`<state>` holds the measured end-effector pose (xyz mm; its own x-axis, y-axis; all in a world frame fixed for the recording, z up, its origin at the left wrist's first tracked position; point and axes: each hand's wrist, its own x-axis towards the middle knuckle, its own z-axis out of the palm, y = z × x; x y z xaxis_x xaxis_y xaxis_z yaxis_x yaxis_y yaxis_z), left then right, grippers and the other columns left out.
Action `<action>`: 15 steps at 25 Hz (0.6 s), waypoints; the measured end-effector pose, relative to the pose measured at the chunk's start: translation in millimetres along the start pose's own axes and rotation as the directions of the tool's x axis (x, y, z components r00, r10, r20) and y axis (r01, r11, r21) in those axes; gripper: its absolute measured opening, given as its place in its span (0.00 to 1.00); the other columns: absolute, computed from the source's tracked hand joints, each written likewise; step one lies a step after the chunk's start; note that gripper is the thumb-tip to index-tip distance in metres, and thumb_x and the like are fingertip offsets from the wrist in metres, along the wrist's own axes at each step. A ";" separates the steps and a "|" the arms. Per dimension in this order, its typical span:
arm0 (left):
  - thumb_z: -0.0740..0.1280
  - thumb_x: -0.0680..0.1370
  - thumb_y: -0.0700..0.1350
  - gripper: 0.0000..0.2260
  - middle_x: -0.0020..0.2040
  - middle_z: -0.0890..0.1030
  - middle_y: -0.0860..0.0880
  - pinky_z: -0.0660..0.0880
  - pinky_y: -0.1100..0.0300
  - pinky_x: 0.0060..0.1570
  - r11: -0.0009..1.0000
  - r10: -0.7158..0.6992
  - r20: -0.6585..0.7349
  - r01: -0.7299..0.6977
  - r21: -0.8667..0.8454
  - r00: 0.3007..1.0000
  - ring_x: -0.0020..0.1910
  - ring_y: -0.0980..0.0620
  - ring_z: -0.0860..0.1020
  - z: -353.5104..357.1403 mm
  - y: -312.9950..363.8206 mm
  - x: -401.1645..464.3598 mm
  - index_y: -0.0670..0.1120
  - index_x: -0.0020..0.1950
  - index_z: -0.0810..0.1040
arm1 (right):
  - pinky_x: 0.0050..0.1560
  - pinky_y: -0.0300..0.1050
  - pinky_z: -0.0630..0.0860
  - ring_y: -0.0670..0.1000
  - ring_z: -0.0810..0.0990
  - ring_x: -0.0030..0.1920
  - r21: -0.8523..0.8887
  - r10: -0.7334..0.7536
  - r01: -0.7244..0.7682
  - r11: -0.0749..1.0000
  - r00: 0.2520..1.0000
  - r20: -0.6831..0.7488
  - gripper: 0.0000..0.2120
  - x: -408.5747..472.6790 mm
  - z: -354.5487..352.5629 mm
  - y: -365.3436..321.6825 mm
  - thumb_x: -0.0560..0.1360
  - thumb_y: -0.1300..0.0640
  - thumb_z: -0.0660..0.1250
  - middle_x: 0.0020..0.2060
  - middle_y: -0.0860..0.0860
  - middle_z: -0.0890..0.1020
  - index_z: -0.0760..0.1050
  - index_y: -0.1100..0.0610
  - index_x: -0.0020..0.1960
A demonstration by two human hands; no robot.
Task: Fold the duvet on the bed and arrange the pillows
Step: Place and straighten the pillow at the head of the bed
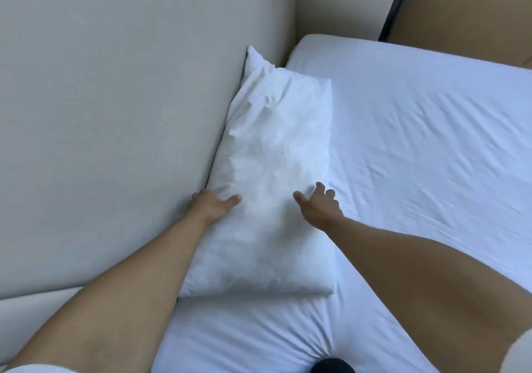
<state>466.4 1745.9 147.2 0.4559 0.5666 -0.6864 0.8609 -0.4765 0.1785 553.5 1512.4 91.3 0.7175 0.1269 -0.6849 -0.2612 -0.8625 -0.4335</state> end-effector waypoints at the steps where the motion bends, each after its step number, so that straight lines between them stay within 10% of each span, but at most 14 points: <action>1: 0.66 0.63 0.81 0.59 0.79 0.63 0.39 0.64 0.50 0.75 0.998 -0.010 -0.004 0.010 -0.058 1.000 0.78 0.41 0.64 15.3 17.7 28.8 0.40 0.80 0.62 | 0.68 0.60 0.66 0.65 0.67 0.72 0.107 0.085 -0.082 0.991 0.996 -0.031 0.42 39.8 2.4 -4.6 0.78 0.31 0.57 0.74 0.60 0.63 0.50 0.55 0.81; 9: 0.66 0.55 0.83 0.70 0.80 0.59 0.43 0.58 0.45 0.77 0.974 -0.213 -0.165 0.223 0.044 0.963 0.80 0.42 0.59 132.6 61.5 182.0 0.41 0.82 0.47 | 0.65 0.56 0.67 0.61 0.73 0.62 0.331 0.196 -0.018 0.943 0.836 -0.513 0.40 212.2 95.7 36.8 0.72 0.27 0.64 0.59 0.57 0.76 0.68 0.61 0.65; 15: 0.61 0.51 0.86 0.72 0.81 0.60 0.45 0.60 0.44 0.77 0.977 -0.180 -0.134 0.194 0.093 0.974 0.80 0.43 0.61 122.6 62.4 177.6 0.44 0.84 0.50 | 0.64 0.58 0.69 0.63 0.74 0.62 0.348 0.149 0.030 0.937 0.867 -0.475 0.35 212.7 79.9 30.8 0.73 0.30 0.67 0.58 0.58 0.77 0.69 0.60 0.62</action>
<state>573.4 1734.3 -50.0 0.3191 0.7281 -0.6066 0.9081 -0.4181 -0.0241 646.5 1551.9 -114.6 0.8903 -0.2511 -0.3798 -0.4478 -0.6340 -0.6305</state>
